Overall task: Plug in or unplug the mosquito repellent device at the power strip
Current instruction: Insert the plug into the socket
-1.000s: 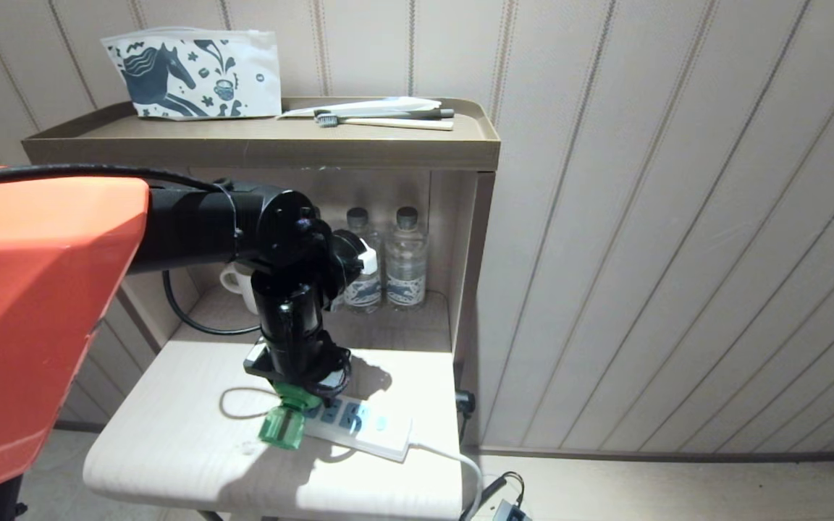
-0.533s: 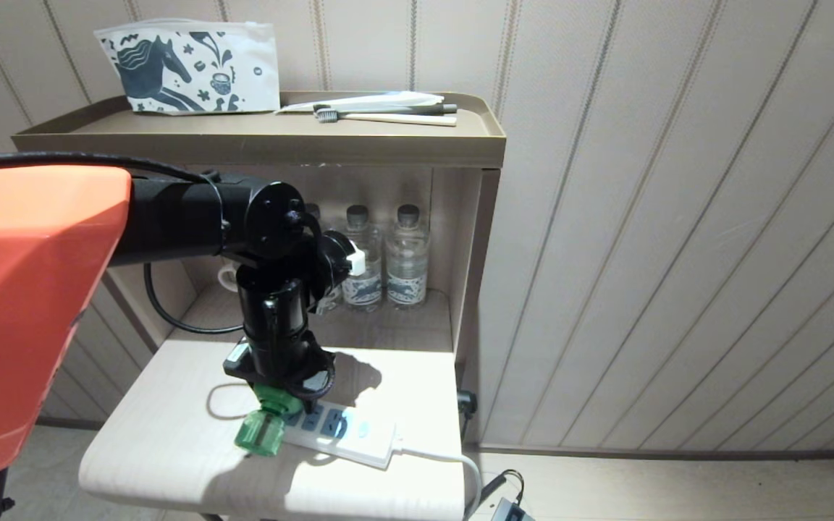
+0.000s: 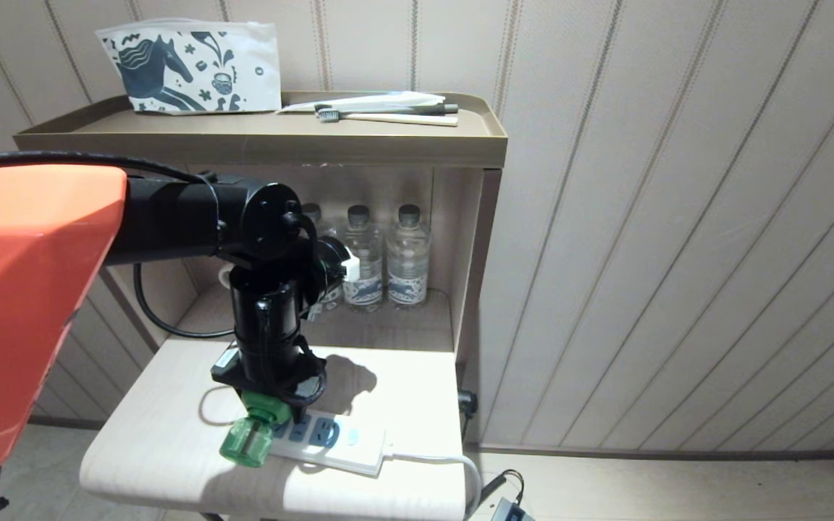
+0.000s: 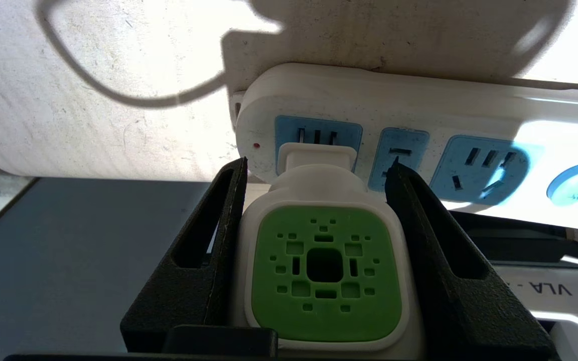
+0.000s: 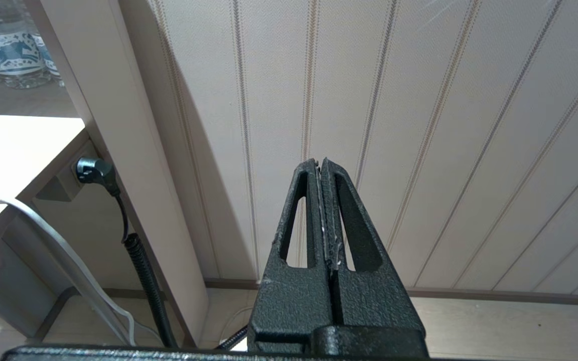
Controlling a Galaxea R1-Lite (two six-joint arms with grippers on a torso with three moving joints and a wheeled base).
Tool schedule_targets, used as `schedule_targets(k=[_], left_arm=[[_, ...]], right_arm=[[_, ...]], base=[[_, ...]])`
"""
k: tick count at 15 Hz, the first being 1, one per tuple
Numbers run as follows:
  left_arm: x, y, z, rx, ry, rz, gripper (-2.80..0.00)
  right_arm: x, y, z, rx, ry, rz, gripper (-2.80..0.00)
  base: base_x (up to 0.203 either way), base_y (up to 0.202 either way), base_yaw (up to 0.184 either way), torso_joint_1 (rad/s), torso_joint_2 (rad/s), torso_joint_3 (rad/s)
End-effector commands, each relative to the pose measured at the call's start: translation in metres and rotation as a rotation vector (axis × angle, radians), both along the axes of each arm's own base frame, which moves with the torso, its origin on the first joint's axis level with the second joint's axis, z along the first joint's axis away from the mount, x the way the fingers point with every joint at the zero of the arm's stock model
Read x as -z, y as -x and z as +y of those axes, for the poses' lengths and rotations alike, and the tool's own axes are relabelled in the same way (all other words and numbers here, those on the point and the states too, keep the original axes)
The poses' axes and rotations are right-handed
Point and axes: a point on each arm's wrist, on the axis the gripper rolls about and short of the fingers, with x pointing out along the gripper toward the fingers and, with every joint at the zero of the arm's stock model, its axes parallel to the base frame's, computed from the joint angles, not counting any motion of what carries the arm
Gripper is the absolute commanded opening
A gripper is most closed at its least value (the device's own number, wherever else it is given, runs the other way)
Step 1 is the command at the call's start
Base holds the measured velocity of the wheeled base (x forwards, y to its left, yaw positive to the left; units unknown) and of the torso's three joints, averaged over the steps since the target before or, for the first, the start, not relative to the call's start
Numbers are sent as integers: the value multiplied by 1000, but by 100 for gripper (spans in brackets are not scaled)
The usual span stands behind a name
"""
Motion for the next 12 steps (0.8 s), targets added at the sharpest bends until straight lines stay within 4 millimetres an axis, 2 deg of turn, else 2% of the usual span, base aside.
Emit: schedule_targets(k=[1, 9, 12], left_arm=[[-3, 2, 1, -10, 5, -8, -280], [22, -11, -3, -38, 5, -7, -280], [27, -18, 3, -62, 2, -2, -280]], right_arm=[[0, 0, 0, 0, 0, 0, -280], [0, 0, 0, 0, 0, 0, -280], [0, 0, 0, 0, 0, 0, -280]], base=[[0, 0, 0, 0, 0, 0], [0, 0, 0, 0, 0, 0], [0, 0, 0, 0, 0, 0]])
